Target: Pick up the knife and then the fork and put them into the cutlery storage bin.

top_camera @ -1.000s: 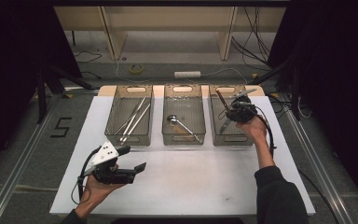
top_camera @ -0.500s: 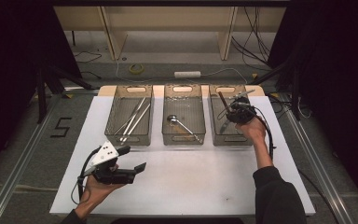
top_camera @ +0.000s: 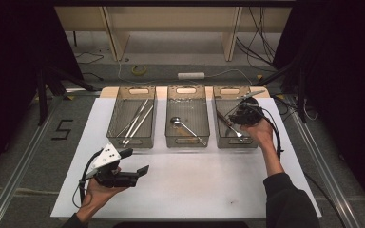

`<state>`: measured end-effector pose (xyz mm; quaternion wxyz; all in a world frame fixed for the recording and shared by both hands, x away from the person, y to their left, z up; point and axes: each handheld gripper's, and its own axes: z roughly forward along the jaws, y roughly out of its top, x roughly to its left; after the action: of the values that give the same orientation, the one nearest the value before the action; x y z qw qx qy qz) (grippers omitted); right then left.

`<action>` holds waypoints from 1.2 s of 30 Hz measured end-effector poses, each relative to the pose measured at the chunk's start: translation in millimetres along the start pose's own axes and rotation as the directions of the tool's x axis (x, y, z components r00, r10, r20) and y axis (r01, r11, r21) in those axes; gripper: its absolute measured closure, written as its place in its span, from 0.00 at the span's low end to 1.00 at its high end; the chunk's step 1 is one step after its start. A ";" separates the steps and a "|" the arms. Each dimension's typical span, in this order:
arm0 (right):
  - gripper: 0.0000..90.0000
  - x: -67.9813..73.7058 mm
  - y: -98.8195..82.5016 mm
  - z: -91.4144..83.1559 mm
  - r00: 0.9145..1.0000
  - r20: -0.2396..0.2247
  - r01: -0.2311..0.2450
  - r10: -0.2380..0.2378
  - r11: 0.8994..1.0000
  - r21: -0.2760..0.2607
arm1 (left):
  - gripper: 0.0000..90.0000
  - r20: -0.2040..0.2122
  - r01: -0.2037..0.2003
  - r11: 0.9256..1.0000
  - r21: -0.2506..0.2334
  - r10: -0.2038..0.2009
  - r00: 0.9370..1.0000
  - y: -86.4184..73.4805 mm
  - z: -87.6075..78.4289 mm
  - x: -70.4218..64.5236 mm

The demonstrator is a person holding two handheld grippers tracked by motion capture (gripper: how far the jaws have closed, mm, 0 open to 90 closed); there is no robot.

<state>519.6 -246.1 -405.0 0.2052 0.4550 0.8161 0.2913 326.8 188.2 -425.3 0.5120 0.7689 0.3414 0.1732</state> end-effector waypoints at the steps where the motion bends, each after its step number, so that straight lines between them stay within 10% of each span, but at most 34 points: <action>1: 0.62 1.5 -0.3 -1.7 1.000 -0.005 0.003 -0.003 1.000 -0.007 | 0.17 0.002 0.002 1.000 -0.002 -0.002 1.000 0.1 0.0 0.1; 21: 0.44 38.7 -21.7 -39.8 0.991 -0.137 -0.033 0.008 0.984 -0.178 | 0.17 0.016 0.033 0.999 -0.010 -0.033 0.999 0.2 -0.6 1.4; 36: 0.39 73.2 -44.1 -65.7 0.957 -0.289 -0.063 -0.025 0.955 -0.291 | 0.17 0.013 0.039 0.999 -0.012 -0.039 0.999 0.5 -0.1 1.4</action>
<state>416.0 -220.3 -390.4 0.1467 0.3791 0.7798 0.4762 328.0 189.1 -425.0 0.5220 0.7601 0.3521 0.1605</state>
